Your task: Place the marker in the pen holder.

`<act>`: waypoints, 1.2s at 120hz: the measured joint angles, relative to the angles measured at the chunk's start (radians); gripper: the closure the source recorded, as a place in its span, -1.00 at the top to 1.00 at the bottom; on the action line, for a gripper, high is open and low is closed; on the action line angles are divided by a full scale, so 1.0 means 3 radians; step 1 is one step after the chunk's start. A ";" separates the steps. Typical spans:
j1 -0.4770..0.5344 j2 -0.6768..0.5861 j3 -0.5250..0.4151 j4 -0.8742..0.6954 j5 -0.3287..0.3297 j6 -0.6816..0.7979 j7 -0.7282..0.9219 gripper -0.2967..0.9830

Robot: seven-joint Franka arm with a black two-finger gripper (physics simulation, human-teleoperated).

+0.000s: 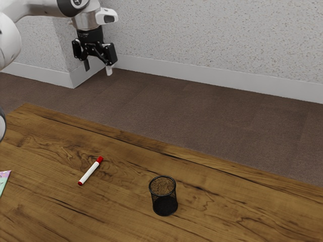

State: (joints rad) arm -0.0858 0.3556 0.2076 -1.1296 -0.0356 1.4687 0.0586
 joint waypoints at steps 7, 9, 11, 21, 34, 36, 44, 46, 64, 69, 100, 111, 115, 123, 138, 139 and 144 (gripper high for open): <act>0.0000 0.0002 0.0001 0.0004 -0.0003 -0.0023 0.0029 0.53; -0.0001 0.0003 0.0002 0.0004 -0.0005 -0.0028 0.0036 0.53; -0.0001 0.0003 0.0002 0.0005 -0.0006 -0.0033 0.0044 0.53; -0.0001 -0.0001 -0.0001 0.0005 -0.0011 -0.0051 0.0077 0.53; -0.0029 -0.0002 -0.0039 0.0028 0.0017 -0.0026 0.0114 0.53; -0.0034 0.0038 -0.0042 0.0029 0.0023 0.0002 0.0120 0.53; -0.0024 0.0306 -0.0001 0.0021 0.0045 0.0169 0.0137 0.52; -0.0015 0.0399 0.0026 0.0016 0.0044 0.0215 0.0140 0.52; 0.0160 0.1127 0.0130 0.0010 0.0095 0.0599 0.0177 0.53; 0.0182 0.1230 0.0129 0.0010 0.0075 0.0680 0.0186 0.53; 0.0214 0.1287 0.0132 -0.0361 -0.0218 0.0920 0.0239 0.53; 0.0219 0.1127 0.0139 -0.0854 -0.0225 0.1153 0.0309 0.53; 0.0221 0.1052 0.0136 -0.1044 -0.0225 0.1263 0.0341 0.53; 0.0224 0.0933 0.0124 -0.1363 -0.0211 0.1509 0.0404 0.53; 0.0225 0.0795 0.0112 -0.1829 -0.0190 0.1939 0.0504 0.53; 0.0225 0.0789 0.0112 -0.1851 -0.0190 0.1966 0.0510 0.53; 0.0225 0.0768 0.0111 -0.1935 -0.0186 0.2091 0.0539 0.53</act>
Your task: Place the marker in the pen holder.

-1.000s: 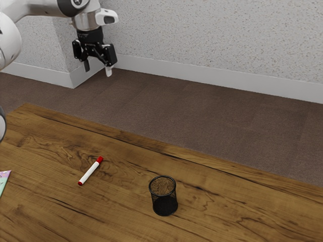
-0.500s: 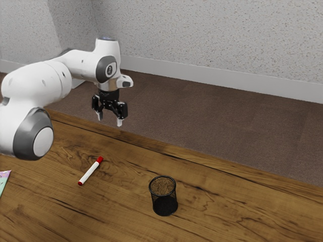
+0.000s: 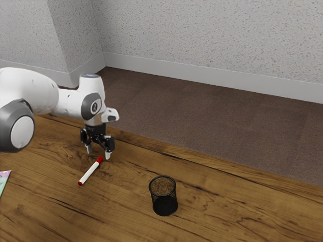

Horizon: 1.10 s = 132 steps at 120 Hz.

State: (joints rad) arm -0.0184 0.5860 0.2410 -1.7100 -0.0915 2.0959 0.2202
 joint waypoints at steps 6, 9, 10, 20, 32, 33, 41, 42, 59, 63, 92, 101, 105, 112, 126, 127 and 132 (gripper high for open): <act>0.0000 -0.0007 0.0000 -0.0046 0.0003 0.0123 0.0032 0.53; 0.0000 -0.0009 -0.0001 -0.0061 0.0004 0.0177 0.0047 0.52; 0.0000 -0.0010 -0.0002 -0.0066 0.0004 0.0194 0.0051 0.52; 0.0000 -0.0017 -0.0005 -0.0104 0.0004 0.0331 0.0092 0.45; -0.0008 -0.0162 -0.0008 -0.0309 0.0003 0.0452 0.0125 0.39; -0.0009 -0.0179 -0.0008 -0.0336 0.0003 0.0463 0.0127 0.39; -0.0017 -0.0301 -0.0008 -0.0519 0.0004 0.0554 0.0145 0.36; -0.0020 -0.0312 -0.0008 -0.0535 0.0004 0.0564 0.0147 0.36; -0.0088 -0.0403 -0.0010 -0.0682 0.0010 0.0682 0.0163 0.32; -0.0098 -0.0409 -0.0010 -0.0705 0.0011 0.0700 0.0163 0.30; -0.0108 -0.0486 -0.0009 -0.0874 0.0012 0.0838 0.0136 -0.06; -0.0108 -0.0488 -0.0008 -0.0876 0.0012 0.0860 0.0127 -0.24; -0.0108 -0.0487 -0.0007 -0.0876 0.0012 0.0867 0.0123 -0.32; -0.0108 -0.0485 -0.0006 -0.0880 0.0012 0.0881 0.0117 -0.42; -0.0108 -0.0481 -0.0007 -0.0886 0.0027 0.0909 0.0094 -0.57; -0.0108 -0.0480 -0.0007 -0.0887 0.0030 0.0911 0.0091 -0.57; -0.0108 -0.0482 -0.0007 -0.0887 0.0041 0.0919 0.0075 -0.60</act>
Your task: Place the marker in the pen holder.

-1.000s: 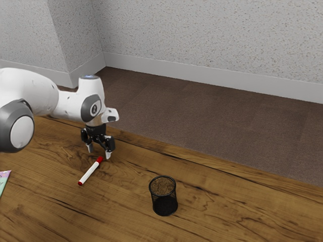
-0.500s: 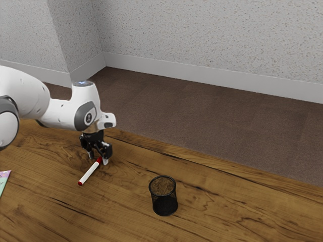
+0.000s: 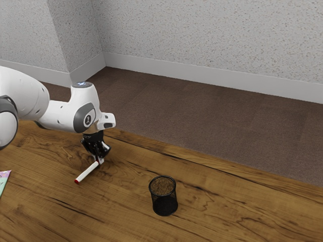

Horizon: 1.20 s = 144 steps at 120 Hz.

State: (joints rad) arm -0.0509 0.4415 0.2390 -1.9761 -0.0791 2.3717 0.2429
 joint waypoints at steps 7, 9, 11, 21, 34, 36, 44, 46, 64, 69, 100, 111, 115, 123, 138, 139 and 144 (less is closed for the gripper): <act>-0.0010 -0.0028 0.0001 -0.0001 0.0018 0.0010 -0.0023 -0.63; -0.0017 -0.0046 0.0000 -0.0001 0.0029 0.0012 -0.0030 -0.64; -0.0022 -0.0066 -0.0001 0.0000 0.0047 0.0014 -0.0039 -0.65; -0.0063 -0.0193 -0.0002 -0.0004 0.0132 0.0021 -0.0088 -0.67; -0.0163 -0.0361 -0.0007 -0.0014 0.0190 0.0027 -0.0153 -0.69; -0.0185 -0.0388 -0.0011 -0.0014 0.0195 0.0028 -0.0165 -0.69; -0.0261 -0.0489 -0.0052 -0.0012 0.0211 0.0031 -0.0216 -0.69; -0.0279 -0.0513 -0.0062 -0.0012 0.0211 0.0031 -0.0230 -0.69; -0.0433 -0.0777 -0.0206 -0.0015 0.0197 0.0013 -0.0371 -0.69; -0.0478 -0.0841 -0.0254 -0.0015 0.0147 0.0006 -0.0410 -0.69; -0.0741 -0.1144 -0.0539 -0.0086 -0.0316 0.0021 -0.0626 -0.69; -0.0807 -0.1144 -0.0617 -0.0100 -0.0446 0.0073 -0.0685 -0.69; -0.0825 -0.1130 -0.0633 -0.0102 -0.0478 0.0095 -0.0705 -0.69; -0.0826 -0.1086 -0.0672 -0.0103 -0.0550 0.0142 -0.0744 -0.69; -0.0838 -0.1003 -0.0711 -0.0101 -0.0631 0.0217 -0.0850 -0.69; -0.0838 -0.0997 -0.0713 -0.0100 -0.0634 0.0221 -0.0858 -0.70; -0.0840 -0.0974 -0.0717 -0.0099 -0.0649 0.0242 -0.0895 -0.69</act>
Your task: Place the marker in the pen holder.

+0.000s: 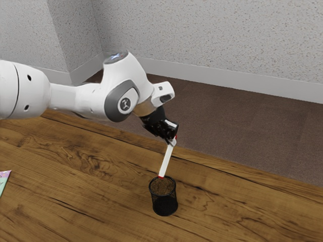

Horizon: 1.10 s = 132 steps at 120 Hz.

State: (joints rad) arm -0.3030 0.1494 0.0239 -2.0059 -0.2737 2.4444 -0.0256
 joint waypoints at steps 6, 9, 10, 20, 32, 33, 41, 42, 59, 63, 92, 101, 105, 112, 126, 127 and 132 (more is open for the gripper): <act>-0.0010 0.0022 -0.0002 0.0005 -0.0009 0.0021 -0.0053 -0.69; -0.0016 0.0027 -0.0003 0.0007 -0.0012 0.0030 -0.0080 -0.69; -0.0019 0.0028 -0.0003 0.0008 -0.0013 0.0033 -0.0089 -0.69; -0.0054 0.0020 -0.0005 0.0004 -0.0020 0.0054 -0.0171 -0.69; -0.0098 -0.0105 -0.0044 -0.0160 0.0007 0.0095 -0.0260 -0.69; -0.0100 -0.0117 -0.0045 -0.0177 0.0012 0.0100 -0.0267 -0.70; -0.0098 -0.0199 -0.0068 -0.0282 0.0057 0.0136 -0.0319 -0.69; -0.0098 -0.0205 -0.0071 -0.0290 0.0062 0.0141 -0.0325 -0.69; -0.0076 -0.0294 -0.0137 -0.0491 0.0143 0.0246 -0.0408 -0.70; -0.0066 -0.0326 -0.0171 -0.0571 0.0166 0.0292 -0.0424 -0.70; -0.0176 -0.0577 -0.0316 -0.0971 0.0280 0.0612 -0.0460 -0.34; -0.0233 -0.0614 -0.0314 -0.0902 0.0414 0.0636 -0.0464 -0.09; -0.0252 -0.0599 -0.0300 -0.0757 0.0519 0.0596 -0.0465 0.00; -0.0359 -0.0462 -0.0178 -0.0276 0.0722 0.0365 -0.0457 0.13; -0.0007 0.0039 -0.0025 0.0867 0.0908 -0.0446 -0.0347 0.30; 0.0093 0.0061 -0.0014 0.0928 0.0909 -0.0508 -0.0335 0.30; 0.0547 0.0125 0.0089 0.1143 0.0901 -0.0786 -0.0278 0.35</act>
State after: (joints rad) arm -0.1388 0.1870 0.0505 -1.6631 -0.0035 2.2085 -0.1091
